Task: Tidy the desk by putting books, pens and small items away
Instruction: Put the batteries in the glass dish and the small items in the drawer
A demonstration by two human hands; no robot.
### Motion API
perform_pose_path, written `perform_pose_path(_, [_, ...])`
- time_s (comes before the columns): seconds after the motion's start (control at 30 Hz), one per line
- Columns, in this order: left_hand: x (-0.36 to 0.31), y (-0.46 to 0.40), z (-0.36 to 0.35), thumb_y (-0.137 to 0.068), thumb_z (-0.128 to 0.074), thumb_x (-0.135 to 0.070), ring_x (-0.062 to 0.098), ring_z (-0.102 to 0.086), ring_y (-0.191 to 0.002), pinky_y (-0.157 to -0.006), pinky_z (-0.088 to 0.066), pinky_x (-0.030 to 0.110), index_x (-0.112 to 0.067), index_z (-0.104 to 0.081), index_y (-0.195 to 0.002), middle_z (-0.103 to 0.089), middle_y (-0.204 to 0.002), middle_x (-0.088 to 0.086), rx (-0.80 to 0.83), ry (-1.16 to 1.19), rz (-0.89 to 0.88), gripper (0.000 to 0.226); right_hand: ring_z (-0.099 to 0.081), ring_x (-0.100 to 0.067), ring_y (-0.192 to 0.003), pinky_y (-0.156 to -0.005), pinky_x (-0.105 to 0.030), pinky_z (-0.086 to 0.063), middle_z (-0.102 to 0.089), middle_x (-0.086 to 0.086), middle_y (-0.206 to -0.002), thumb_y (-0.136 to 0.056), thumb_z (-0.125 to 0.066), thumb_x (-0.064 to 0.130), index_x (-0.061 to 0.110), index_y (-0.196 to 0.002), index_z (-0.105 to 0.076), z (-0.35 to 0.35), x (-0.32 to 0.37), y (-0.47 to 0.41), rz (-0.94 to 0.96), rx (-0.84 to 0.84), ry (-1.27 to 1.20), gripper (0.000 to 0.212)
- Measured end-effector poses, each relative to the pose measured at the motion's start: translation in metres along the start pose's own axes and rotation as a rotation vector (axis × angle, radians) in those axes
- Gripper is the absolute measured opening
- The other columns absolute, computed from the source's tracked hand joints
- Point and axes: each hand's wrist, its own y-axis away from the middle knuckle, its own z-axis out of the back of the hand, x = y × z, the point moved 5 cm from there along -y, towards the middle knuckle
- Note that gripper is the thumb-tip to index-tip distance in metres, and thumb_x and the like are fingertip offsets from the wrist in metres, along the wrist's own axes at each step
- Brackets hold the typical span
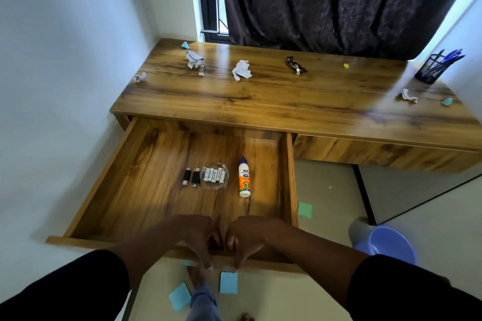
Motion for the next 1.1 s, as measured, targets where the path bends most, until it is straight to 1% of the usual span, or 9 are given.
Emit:
perform_pose_path(0.13, [0.003, 0.001, 0.011, -0.066, -0.082, -0.064, 0.013, -0.055, -0.126, -0.108, -0.046, 0.037, -0.036, -0.063, -0.136, -0.059, -0.139, -0.012, -0.051, 0.011, 0.021, 0.078, -0.070, -0.017, -0.087, -0.081, -0.039, -0.061, -0.075, 0.003, -0.100, -0.076, -0.083, 0.051, 0.020, -0.111, -0.074, 0.012, -0.001, 0.004, -0.013, -0.055, -0.014, 0.048])
perform_pose_path(0.3, [0.011, -0.002, 0.030, -0.059, -0.078, -0.074, 0.013, -0.057, -0.125, -0.107, -0.049, 0.040, -0.036, -0.064, -0.135, -0.062, -0.137, -0.013, -0.101, 0.046, 0.017, 0.087, -0.066, -0.020, -0.099, -0.083, -0.037, -0.058, -0.073, 0.001, -0.116, -0.084, -0.076, 0.051, 0.021, -0.126, -0.070, 0.025, -0.013, 0.009, -0.017, -0.138, 0.020, 0.051])
perform_pose_path(0.5, [0.017, -0.007, 0.060, -0.074, -0.083, -0.059, 0.016, -0.057, -0.124, -0.106, -0.048, 0.037, -0.030, -0.062, -0.139, -0.062, -0.138, -0.007, -0.168, 0.029, -0.007, 0.074, -0.065, -0.021, -0.104, -0.087, -0.040, -0.058, -0.071, 0.002, -0.120, -0.087, -0.073, 0.051, 0.023, -0.125, -0.069, 0.044, -0.037, 0.019, -0.062, -0.255, -0.094, 0.048])
perform_pose_path(0.6, [0.022, -0.011, 0.076, -0.071, -0.081, -0.066, 0.018, -0.051, -0.132, -0.106, -0.044, 0.036, -0.034, -0.054, -0.144, -0.056, -0.144, -0.007, -0.269, -0.096, 0.058, 0.085, -0.066, -0.019, -0.106, -0.083, -0.037, -0.057, -0.071, 0.004, -0.120, -0.086, -0.070, 0.057, 0.028, -0.128, -0.065, 0.057, -0.046, 0.017, -0.094, -0.357, 0.001, 0.051])
perform_pose_path(0.7, [0.029, -0.013, 0.090, -0.068, -0.080, -0.071, 0.020, -0.050, -0.137, -0.107, -0.043, 0.036, -0.036, -0.046, -0.147, -0.052, -0.148, -0.006, -0.412, -0.121, 0.087, 0.092, -0.068, -0.023, -0.105, -0.080, -0.037, -0.058, -0.071, 0.002, -0.115, -0.086, -0.071, 0.054, 0.028, -0.126, -0.064, 0.071, -0.052, 0.008, -0.106, -0.435, 0.123, 0.048])
perform_pose_path(0.8, [0.034, -0.013, 0.103, -0.072, -0.075, -0.074, 0.022, -0.041, -0.144, -0.110, -0.041, 0.038, -0.031, -0.035, -0.155, -0.040, -0.159, -0.004, -0.528, -0.186, 0.100, 0.102, -0.059, -0.026, -0.118, -0.091, -0.040, -0.049, -0.064, -0.002, -0.128, -0.084, -0.072, 0.057, 0.031, -0.138, -0.053, 0.088, -0.062, 0.006, -0.153, -0.503, 0.210, 0.062])
perform_pose_path(0.9, [0.036, -0.014, 0.116, -0.073, -0.073, -0.073, 0.021, -0.037, -0.143, -0.106, -0.042, 0.040, -0.029, -0.029, -0.157, -0.031, -0.161, -0.004, -0.686, -0.229, 0.106, 0.104, -0.045, -0.029, -0.132, -0.103, -0.048, -0.038, -0.054, -0.005, -0.141, -0.080, -0.074, 0.061, 0.031, -0.145, -0.044, 0.103, -0.073, 0.005, -0.212, -0.583, 0.247, 0.078])
perform_pose_path(1.0, [0.040, -0.017, 0.129, -0.073, -0.072, -0.073, 0.024, -0.028, -0.149, -0.113, -0.033, 0.041, -0.027, -0.021, -0.161, -0.021, -0.167, -0.002, -0.791, -0.253, 0.170, 0.111, -0.037, -0.032, -0.139, -0.107, -0.053, -0.034, -0.044, -0.008, -0.149, -0.072, -0.079, 0.064, 0.028, -0.147, -0.041, 0.120, -0.083, 0.001, -0.278, -0.655, 0.275, 0.092])
perform_pose_path(1.1, [0.046, -0.026, 0.145, -0.070, -0.073, -0.075, 0.026, -0.016, -0.156, -0.123, -0.024, 0.044, -0.023, -0.016, -0.163, -0.015, -0.170, 0.002, -0.819, -0.255, 0.195, 0.121, -0.029, -0.032, -0.145, -0.114, -0.056, -0.028, -0.033, -0.010, -0.157, -0.067, -0.080, 0.069, 0.022, -0.152, -0.034, 0.136, -0.093, -0.001, -0.335, -0.686, 0.295, 0.106])
